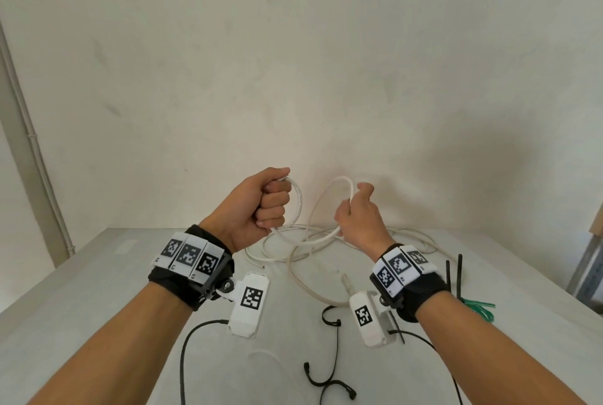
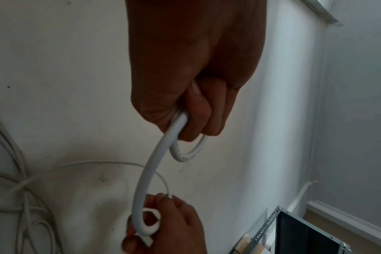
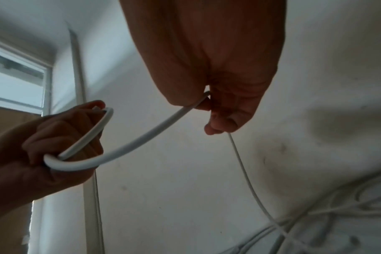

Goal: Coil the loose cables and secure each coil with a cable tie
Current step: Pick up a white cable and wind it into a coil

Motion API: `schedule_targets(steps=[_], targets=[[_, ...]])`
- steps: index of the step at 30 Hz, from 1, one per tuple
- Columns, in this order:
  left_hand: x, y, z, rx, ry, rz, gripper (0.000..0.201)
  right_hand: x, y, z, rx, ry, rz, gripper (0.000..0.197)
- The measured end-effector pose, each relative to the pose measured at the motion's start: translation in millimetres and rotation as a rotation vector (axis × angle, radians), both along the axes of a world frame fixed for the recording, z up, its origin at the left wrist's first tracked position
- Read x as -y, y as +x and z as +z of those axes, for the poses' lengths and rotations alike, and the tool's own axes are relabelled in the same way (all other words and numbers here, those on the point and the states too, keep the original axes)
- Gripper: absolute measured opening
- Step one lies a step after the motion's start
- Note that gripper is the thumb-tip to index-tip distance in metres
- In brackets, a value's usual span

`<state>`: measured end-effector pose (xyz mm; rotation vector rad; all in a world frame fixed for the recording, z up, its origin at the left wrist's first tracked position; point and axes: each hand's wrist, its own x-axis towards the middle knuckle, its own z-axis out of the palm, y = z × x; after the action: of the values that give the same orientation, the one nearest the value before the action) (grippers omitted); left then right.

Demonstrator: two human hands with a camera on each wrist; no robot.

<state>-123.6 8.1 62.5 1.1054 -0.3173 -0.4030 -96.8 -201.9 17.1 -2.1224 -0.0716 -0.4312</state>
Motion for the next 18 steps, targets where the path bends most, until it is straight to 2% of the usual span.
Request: schedule_targets(steps=[3,5,8,11,13,14,18], targets=[[-1.6,4.0,-3.2,-0.004,0.022,-0.003,0.044,-1.8,7.4,9.5,0.168,-0.081,-0.082,0.033],[-3.2,6.6,-7.7,-0.014,0.057,-0.030,0.044,-2.0,7.6,14.6,0.182,-0.065,-0.044,0.022],[-1.8,7.4,-15.1,0.004,0.147,-0.094,0.044,-1.4,5.8,21.7,-0.002,0.007,0.084,0.019],[2.5,5.1,-19.8,0.024,0.208,-0.075,0.043,1.3,9.6,24.5,-0.175,-0.345,0.082,0.028],[3.6,5.1,-21.1,0.021,0.148,-0.017,0.042,-1.1,7.9,19.2,-0.245,-0.552,0.055,0.041],[3.9,6.8,-21.7,0.017,0.099,0.018,0.040,-2.7,5.6,15.2,-0.234,-0.581,0.055,0.047],[5.2,14.6,-26.0,-0.011,-0.072,0.134,0.036,-14.4,-14.3,4.6,-0.070,-0.411,0.176,0.049]])
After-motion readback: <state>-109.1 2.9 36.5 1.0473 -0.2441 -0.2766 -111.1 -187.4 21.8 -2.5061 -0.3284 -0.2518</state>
